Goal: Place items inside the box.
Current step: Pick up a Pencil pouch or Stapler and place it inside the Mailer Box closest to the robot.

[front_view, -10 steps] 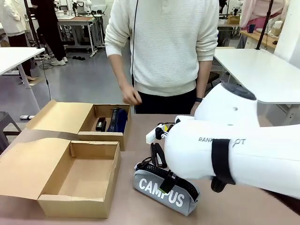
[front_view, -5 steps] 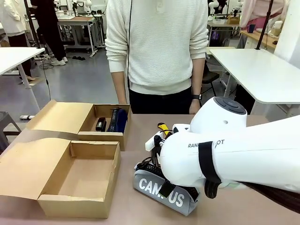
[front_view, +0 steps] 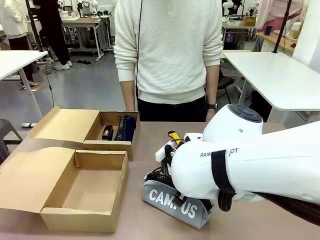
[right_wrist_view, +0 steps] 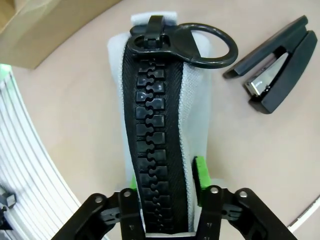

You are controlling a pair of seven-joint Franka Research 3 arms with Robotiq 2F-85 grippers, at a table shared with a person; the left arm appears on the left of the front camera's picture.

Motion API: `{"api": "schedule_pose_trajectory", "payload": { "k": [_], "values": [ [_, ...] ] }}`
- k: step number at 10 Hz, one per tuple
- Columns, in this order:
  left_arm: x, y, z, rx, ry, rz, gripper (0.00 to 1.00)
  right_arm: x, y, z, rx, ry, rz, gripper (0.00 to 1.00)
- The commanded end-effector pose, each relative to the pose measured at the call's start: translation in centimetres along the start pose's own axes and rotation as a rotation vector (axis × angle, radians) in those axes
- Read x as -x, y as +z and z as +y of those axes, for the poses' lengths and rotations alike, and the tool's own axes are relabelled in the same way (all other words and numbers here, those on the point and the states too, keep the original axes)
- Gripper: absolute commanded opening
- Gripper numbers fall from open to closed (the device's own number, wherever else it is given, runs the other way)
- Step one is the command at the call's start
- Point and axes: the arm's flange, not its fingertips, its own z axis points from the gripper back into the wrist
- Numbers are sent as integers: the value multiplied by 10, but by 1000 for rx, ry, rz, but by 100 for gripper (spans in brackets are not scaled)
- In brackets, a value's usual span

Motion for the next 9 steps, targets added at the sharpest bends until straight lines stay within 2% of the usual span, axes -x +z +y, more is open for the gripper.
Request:
{"api": "schedule_pose_trajectory", "payload": {
  "k": [1,6,8,9],
  "values": [
    [0,-1,-1,28,-17,-11,100,13,-3,-3,-3,4,-2,0],
    [0,-1,-1,28,-17,-11,100,13,13,-9,-50,-28,34,0],
    [0,-1,-1,28,-17,-11,100,17,61,-9,-63,-58,43,0],
    [0,-1,-1,28,-17,-11,100,24,100,-6,-176,-128,108,0]
  ]
}}
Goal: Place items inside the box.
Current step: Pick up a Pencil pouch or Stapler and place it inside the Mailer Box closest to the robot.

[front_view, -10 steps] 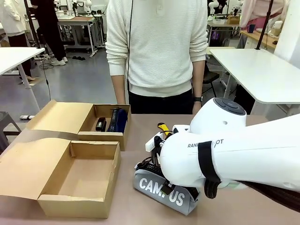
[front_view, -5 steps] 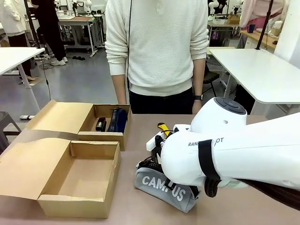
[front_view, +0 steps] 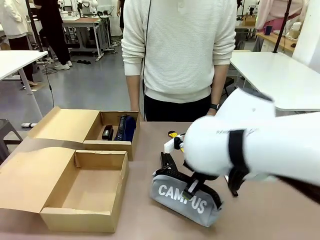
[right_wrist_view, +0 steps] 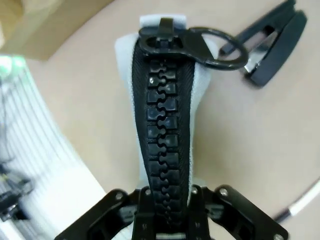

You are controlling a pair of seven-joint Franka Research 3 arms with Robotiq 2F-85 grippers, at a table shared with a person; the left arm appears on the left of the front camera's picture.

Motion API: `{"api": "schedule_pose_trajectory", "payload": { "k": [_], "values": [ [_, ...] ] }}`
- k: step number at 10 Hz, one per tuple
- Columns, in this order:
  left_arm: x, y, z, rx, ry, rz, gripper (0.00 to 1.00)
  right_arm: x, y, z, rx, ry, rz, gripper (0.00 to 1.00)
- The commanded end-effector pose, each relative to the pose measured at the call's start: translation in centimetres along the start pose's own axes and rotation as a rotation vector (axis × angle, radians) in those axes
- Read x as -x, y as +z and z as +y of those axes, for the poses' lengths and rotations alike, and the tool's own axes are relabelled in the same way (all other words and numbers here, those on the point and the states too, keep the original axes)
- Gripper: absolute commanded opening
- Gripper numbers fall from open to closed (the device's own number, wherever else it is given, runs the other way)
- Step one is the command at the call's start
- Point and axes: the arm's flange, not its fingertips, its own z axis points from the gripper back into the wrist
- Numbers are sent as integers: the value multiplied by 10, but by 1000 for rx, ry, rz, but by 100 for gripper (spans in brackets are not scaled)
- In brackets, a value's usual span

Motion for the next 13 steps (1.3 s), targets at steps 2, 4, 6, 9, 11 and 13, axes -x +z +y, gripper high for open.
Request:
{"api": "schedule_pose_trajectory", "payload": {
  "k": [2,4,6,9,11,13],
  "values": [
    [0,-1,-1,28,-16,-10,100,47,125,31,-50,-275,18,0],
    [0,-1,-1,28,-16,-10,100,63,152,55,42,-403,-16,0],
    [0,-1,-1,28,-16,-10,100,97,184,79,25,-309,-109,0],
    [0,-1,-1,28,-16,-10,100,68,182,76,25,-333,-76,8],
    [0,-1,-1,28,-16,-10,100,53,177,61,-73,-559,-208,8],
    [0,-1,-1,28,-16,-10,100,31,177,79,51,-941,-194,8]
  ]
}}
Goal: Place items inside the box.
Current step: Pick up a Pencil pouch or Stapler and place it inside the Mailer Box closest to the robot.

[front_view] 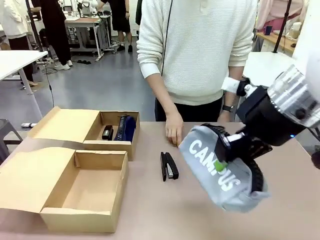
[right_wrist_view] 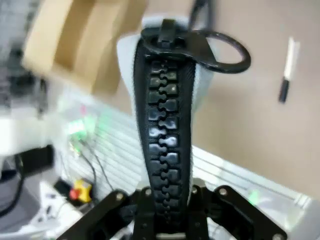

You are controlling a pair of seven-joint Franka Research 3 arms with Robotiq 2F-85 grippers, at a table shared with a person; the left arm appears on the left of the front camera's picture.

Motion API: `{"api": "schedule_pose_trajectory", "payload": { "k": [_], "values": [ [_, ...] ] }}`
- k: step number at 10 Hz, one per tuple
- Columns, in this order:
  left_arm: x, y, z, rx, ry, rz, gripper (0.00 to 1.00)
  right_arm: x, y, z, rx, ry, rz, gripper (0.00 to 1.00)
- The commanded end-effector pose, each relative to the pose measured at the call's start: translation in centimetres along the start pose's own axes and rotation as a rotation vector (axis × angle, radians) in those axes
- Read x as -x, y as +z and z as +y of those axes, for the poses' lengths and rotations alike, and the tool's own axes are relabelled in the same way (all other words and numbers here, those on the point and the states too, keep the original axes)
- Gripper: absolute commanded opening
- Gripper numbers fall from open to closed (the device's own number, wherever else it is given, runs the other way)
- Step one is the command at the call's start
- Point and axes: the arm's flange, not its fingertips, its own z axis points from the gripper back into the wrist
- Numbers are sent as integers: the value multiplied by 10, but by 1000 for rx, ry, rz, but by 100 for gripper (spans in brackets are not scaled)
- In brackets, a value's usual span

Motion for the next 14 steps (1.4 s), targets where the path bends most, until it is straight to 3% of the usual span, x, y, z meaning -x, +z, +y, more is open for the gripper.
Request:
{"api": "schedule_pose_trajectory", "payload": {
  "k": [1,3,4,5,6,9,11,14],
  "values": [
    [0,-1,-1,27,-16,-10,100,-2,-15,40,148,-383,-9,8],
    [0,-1,-1,27,-16,-10,100,-5,-16,46,120,-481,-9,8],
    [0,-1,-1,27,-16,-10,100,-11,-22,56,182,-568,-85,8],
    [0,-1,-1,27,-16,-10,100,-3,-22,32,143,-398,-30,8],
    [0,-1,-1,27,-16,-10,100,-5,-24,41,165,-491,-43,8],
    [0,-1,-1,27,-16,-10,100,-17,-35,56,185,-418,-74,8],
    [0,-1,-1,27,-16,-10,100,-37,-63,82,169,-363,-74,8],
    [0,-1,-1,27,-16,-10,100,-67,-108,162,82,-264,-41,8]
  ]
}}
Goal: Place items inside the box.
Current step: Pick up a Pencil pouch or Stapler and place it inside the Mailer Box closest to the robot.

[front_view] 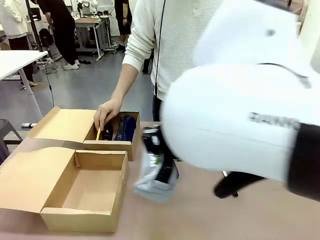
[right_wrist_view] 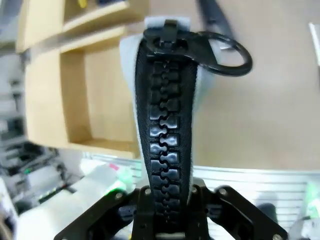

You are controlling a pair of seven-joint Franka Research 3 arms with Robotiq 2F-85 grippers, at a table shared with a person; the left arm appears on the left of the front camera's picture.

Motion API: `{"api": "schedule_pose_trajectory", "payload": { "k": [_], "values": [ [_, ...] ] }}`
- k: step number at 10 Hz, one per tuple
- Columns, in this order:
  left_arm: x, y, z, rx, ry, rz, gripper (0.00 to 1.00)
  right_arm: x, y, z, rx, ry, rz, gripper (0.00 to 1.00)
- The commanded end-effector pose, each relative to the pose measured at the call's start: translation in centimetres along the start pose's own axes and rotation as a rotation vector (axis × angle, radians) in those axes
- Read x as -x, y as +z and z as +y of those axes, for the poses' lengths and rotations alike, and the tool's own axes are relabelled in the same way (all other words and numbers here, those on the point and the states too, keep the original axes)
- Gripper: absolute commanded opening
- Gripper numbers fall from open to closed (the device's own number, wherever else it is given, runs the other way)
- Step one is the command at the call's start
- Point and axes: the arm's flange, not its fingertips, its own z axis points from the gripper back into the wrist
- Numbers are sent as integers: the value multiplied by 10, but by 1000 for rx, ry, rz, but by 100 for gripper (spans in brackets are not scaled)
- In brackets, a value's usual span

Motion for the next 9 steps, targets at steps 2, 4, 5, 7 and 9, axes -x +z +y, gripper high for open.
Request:
{"api": "schedule_pose_trajectory", "payload": {
  "k": [2,4,5,7,9],
  "values": [
    [0,-1,-1,27,-17,-10,100,-12,-35,80,23,13,-23,8],
    [0,-1,-1,27,-17,-10,100,-10,-69,121,17,-8,41,8],
    [0,-1,-1,27,-17,-10,100,-8,-80,131,35,-15,34,8],
    [0,-1,-1,27,-17,-10,100,-2,-108,150,71,8,-7,8],
    [0,-1,-1,27,-17,-10,100,-19,-136,157,124,16,4,8]
  ]
}}
